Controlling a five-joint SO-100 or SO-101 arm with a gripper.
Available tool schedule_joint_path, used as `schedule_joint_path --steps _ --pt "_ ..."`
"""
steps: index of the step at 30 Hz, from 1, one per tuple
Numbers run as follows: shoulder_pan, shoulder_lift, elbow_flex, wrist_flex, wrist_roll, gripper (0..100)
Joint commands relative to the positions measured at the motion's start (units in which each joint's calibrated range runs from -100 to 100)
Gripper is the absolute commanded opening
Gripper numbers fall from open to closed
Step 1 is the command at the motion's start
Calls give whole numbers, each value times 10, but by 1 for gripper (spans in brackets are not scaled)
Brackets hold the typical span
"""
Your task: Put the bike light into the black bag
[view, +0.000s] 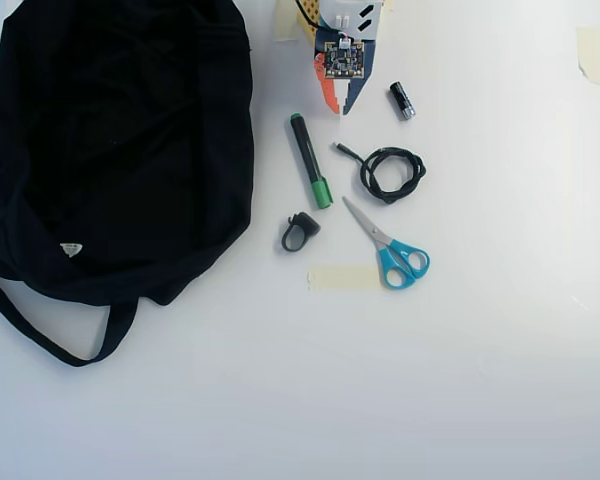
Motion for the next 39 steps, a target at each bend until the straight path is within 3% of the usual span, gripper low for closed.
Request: schedule_joint_path --steps 1,29,39 --pt "2 -9 12 20 0 2" --pt "-5 3 12 14 2 2" --pt "-86 173 -121 -231 3 3"
